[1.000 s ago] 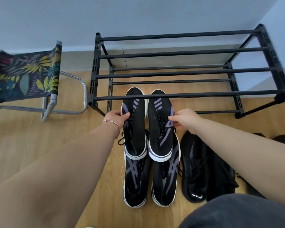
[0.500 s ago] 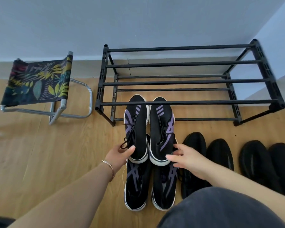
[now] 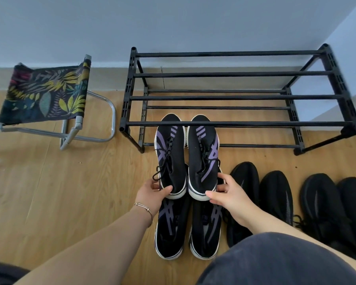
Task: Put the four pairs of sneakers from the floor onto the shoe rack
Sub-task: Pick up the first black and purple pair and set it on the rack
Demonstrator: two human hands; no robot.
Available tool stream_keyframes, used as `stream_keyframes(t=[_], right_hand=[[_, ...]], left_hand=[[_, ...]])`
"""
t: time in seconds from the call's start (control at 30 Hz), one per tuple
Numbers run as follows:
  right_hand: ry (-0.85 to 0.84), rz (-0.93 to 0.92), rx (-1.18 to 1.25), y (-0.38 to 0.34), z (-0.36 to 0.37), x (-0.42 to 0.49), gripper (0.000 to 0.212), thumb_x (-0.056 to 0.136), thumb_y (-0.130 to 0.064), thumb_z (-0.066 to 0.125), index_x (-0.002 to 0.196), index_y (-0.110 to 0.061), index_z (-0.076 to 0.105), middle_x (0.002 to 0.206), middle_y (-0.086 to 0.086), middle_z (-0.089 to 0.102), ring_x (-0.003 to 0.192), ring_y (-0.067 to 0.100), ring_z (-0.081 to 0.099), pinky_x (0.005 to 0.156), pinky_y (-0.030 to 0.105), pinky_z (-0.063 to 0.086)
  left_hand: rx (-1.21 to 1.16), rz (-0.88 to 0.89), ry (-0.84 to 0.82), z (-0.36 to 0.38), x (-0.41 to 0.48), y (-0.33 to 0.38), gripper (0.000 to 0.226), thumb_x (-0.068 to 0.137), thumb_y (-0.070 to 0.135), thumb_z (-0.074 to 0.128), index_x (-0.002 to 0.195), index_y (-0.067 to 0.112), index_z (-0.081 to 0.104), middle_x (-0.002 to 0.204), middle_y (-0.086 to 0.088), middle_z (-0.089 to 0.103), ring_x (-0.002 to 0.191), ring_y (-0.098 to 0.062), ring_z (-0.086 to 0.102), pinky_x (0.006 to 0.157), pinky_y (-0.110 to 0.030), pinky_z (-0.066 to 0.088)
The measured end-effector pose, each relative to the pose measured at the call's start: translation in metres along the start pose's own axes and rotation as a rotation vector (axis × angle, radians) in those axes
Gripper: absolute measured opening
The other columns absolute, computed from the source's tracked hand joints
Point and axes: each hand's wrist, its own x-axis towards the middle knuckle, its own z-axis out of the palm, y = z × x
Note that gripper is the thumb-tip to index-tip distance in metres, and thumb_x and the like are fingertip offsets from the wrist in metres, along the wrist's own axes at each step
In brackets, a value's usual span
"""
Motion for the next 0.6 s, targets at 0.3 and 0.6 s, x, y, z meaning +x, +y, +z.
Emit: stream_keyframes(t=[0.3,0.6], right_hand=[[-0.002,-0.018,0.102,-0.074,-0.001,0.055,0.078,0.079,-0.007,0.085,0.145,-0.023,0.048,0.118,0.015,0.070,0.105,0.027,0.072,0.093,0.043,0.059],[0.032,-0.024,-0.004,-0.123,-0.003,0.097,0.077,0.082,-0.001,0.080,0.149,-0.015,0.046,0.128,0.011,0.066,0.107,0.025,0.070,0.092,0.039,0.060]], left_hand=[[-0.159,0.055,0.031,-0.006,0.050,0.064,0.051,0.089,0.022,0.077,0.137,0.019,0.060,0.108,0.003,0.070,0.094,-0.015,0.071,0.074,-0.026,0.059],[0.007,0.119,0.161,-0.004,0.091,0.104,0.052,0.091,0.035,0.072,0.140,0.025,0.059,0.120,0.002,0.069,0.104,-0.022,0.069,0.095,-0.043,0.059]])
